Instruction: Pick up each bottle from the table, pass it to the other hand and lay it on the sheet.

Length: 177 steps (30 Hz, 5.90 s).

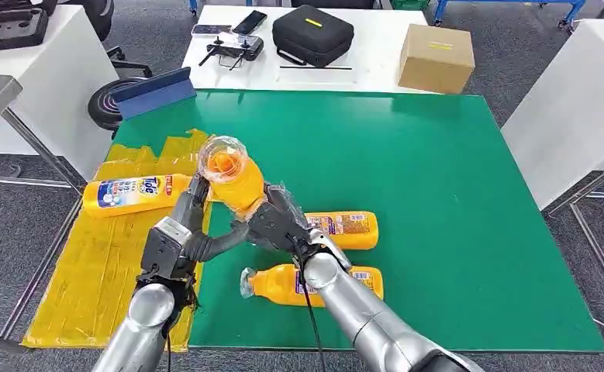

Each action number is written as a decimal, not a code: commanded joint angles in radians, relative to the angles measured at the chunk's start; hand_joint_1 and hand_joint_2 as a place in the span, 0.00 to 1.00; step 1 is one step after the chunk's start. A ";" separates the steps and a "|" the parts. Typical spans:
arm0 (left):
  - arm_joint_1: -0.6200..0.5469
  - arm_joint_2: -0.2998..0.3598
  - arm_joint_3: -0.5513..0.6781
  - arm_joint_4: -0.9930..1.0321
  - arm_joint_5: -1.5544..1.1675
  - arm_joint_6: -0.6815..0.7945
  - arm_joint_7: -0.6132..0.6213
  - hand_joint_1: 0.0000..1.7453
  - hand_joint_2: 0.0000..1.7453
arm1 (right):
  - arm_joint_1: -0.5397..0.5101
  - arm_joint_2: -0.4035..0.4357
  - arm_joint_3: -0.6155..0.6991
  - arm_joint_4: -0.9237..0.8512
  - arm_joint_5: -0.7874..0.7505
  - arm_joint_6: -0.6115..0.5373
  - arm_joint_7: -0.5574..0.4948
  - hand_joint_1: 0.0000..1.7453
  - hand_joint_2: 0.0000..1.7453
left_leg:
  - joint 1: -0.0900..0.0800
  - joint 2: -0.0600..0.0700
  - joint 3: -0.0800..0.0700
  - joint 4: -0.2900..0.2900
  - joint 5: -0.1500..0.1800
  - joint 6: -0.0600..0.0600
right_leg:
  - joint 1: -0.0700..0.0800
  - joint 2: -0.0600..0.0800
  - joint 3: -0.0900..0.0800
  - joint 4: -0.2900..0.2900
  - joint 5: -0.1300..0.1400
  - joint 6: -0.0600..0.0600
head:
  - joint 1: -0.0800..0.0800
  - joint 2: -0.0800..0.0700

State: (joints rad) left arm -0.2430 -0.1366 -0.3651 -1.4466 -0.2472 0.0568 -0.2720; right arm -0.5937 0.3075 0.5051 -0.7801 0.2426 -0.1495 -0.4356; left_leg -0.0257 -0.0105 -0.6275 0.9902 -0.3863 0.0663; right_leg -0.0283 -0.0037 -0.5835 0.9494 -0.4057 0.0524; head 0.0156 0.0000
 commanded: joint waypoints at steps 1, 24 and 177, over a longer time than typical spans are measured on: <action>-0.035 0.028 0.001 0.055 0.006 0.001 0.008 0.00 1.00 | -0.064 0.020 0.043 0.096 0.013 -0.030 0.004 1.00 1.00 | 0.003 0.002 0.008 0.001 -0.005 -0.007 | 0.003 0.002 0.008 0.000 -0.004 -0.005 | 0.000 0.000; -0.058 0.010 -0.005 0.097 0.035 0.002 0.021 0.00 1.00 | -0.064 0.042 0.210 0.133 0.000 -0.127 0.062 1.00 1.00 | 0.002 0.001 0.005 0.001 -0.003 -0.005 | 0.002 0.000 0.006 0.000 -0.002 -0.004 | 0.000 0.000; -0.168 0.138 0.214 0.659 -1.324 0.641 0.639 0.00 1.00 | 0.416 -0.523 -0.030 -0.941 0.900 -0.337 0.401 0.00 1.00 | 0.001 0.002 0.001 0.000 -0.001 -0.003 | 0.001 0.002 0.000 -0.001 -0.001 -0.002 | 0.000 0.000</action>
State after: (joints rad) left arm -0.3909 0.0156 -0.2342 -0.8110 -1.5694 0.6939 0.4273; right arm -0.1542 -0.2193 0.4799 -1.7739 1.1337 -0.5356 -0.0519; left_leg -0.0259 -0.0093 -0.6284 0.9903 -0.3865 0.0662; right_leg -0.0283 -0.0019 -0.5857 0.9490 -0.4055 0.0523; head 0.0156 0.0000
